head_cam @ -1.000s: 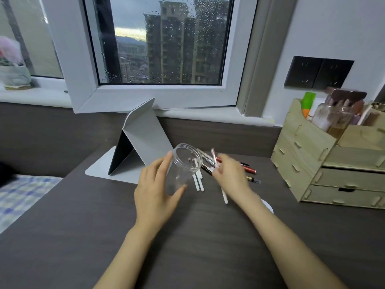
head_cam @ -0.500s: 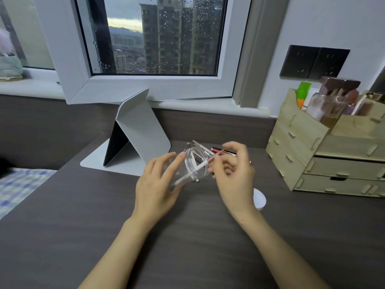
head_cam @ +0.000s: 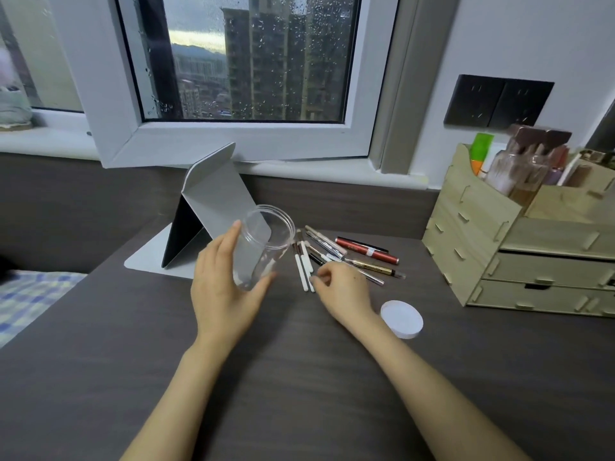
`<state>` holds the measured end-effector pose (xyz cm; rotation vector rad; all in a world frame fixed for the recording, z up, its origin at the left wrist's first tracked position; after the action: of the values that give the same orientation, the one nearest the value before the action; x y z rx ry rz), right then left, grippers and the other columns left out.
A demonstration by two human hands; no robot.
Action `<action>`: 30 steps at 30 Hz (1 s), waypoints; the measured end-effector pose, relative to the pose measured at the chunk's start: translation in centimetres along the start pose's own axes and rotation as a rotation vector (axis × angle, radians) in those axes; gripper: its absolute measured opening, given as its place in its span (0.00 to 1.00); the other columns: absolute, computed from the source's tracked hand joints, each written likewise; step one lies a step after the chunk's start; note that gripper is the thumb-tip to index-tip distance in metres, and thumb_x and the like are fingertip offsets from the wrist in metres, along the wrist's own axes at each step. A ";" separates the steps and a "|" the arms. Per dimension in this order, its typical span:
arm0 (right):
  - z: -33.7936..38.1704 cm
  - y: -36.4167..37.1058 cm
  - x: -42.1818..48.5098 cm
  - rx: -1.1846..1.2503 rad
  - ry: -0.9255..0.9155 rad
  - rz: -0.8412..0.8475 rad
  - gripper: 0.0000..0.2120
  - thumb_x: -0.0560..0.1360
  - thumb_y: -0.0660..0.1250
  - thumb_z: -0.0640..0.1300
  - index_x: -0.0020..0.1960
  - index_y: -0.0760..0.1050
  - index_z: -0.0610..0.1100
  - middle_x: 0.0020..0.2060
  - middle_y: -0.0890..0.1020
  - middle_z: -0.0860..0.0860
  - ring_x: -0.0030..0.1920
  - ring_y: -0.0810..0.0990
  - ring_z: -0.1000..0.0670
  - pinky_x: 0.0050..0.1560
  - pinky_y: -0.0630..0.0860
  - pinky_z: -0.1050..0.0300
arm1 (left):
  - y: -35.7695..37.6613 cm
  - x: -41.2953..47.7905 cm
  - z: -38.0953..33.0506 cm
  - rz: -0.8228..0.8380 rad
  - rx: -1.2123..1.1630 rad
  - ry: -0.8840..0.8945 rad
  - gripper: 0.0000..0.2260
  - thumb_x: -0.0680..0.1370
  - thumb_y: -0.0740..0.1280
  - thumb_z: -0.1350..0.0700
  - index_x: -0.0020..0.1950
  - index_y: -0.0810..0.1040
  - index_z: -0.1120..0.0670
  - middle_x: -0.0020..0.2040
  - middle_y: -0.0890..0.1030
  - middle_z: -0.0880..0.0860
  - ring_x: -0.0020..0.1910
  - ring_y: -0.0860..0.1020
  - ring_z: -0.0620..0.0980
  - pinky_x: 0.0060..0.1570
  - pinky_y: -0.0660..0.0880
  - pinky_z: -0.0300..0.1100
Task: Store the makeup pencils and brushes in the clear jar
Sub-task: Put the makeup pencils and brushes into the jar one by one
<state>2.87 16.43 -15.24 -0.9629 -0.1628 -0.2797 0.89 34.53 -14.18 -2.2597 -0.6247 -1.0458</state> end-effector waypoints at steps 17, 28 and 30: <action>2.1 1.7 4.3 -0.194 0.170 0.183 0.05 0.73 0.61 0.33 0.38 0.71 0.39 0.50 0.81 0.38 0.55 0.78 0.38 0.45 0.72 0.55 | -0.4 0.1 0.1 0.021 -0.025 -0.022 0.37 0.63 0.74 0.51 0.69 0.60 0.45 0.62 0.75 0.53 0.59 0.73 0.53 0.53 0.68 0.41; 1.5 -8.5 -3.7 1.109 0.190 -0.020 0.10 0.79 0.59 0.39 0.44 0.75 0.38 0.38 0.82 0.37 0.32 0.85 0.48 0.39 0.84 0.58 | 0.3 -0.7 -0.9 0.064 0.038 0.121 0.36 0.65 0.77 0.54 0.69 0.64 0.50 0.59 0.70 0.46 0.55 0.70 0.49 0.49 0.65 0.36; 2.2 -9.7 -4.6 1.132 0.095 -0.046 0.13 0.80 0.57 0.42 0.44 0.76 0.37 0.37 0.82 0.38 0.34 0.84 0.49 0.40 0.84 0.58 | 0.5 -1.0 -1.4 0.101 0.034 0.208 0.32 0.68 0.73 0.51 0.69 0.64 0.51 0.59 0.69 0.47 0.55 0.70 0.50 0.51 0.62 0.32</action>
<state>-4.52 13.78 -7.55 0.1759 -0.2179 -0.2229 -0.14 33.09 -14.35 -2.0950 -0.4329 -1.1907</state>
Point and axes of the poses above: each hand's wrist, its own x-axis towards the middle knuckle, its own y-axis out of the palm, z = x × y, the point moved 2 cm from there along x, towards the middle knuckle
